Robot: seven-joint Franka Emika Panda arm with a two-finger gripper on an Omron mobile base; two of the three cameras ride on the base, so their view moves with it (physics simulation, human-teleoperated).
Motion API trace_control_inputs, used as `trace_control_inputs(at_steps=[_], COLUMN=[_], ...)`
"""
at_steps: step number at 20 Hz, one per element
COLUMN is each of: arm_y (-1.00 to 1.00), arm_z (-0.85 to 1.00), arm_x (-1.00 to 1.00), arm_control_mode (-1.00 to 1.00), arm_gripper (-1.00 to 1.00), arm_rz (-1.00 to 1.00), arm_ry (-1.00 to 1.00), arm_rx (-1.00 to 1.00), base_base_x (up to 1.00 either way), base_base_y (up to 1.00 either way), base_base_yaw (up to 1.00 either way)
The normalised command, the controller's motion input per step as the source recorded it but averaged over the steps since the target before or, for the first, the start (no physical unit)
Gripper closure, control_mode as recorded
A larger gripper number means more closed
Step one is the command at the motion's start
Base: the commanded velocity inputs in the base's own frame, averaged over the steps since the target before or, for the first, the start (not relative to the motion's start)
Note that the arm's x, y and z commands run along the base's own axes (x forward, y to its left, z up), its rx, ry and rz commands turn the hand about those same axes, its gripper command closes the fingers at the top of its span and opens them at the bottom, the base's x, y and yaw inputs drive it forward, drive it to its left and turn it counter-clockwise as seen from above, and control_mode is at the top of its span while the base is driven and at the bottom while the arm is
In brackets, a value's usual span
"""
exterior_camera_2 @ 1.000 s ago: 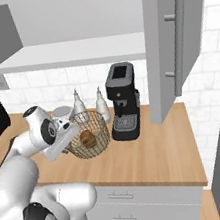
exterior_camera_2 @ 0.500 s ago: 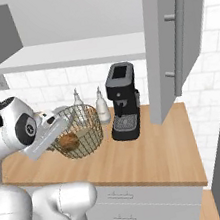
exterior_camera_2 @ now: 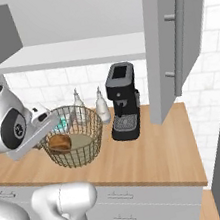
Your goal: Open the cabinet, pick up the bread from the cabinet and place it in the basket. Then move the basket to the dining counter.
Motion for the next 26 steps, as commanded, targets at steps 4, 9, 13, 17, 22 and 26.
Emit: trace_control_inputs(at_steps=[4,9,13,17,22,26], arm_y=[0.0,0.04,0.0,0.0,0.0,0.0], arm_z=[0.17,0.0,0.0,0.0,0.0,0.0], arm_x=[-0.19,-0.29,-0.11,0.0,0.0,0.0], arm_control_mode=[-1.0,-1.0,1.0,1.0,1.0,1.0], arm_gripper=[1.0,1.0,1.0,1.0,1.0,1.0], arm_rz=[0.01,0.07,0.07,0.0,0.0,0.0], arm_ry=[-0.07,-0.09,-0.06,0.0,0.0,0.0], arm_rx=[0.0,0.0,0.0,0.0,0.0,0.0], base_base_x=[0.0,0.0,-0.07,-0.37,-0.86,-0.77], base_base_y=[0.0,0.0,0.0,0.08,0.23,0.59], base_base_yaw=[0.0,0.0,0.07,0.12,0.15,0.2])
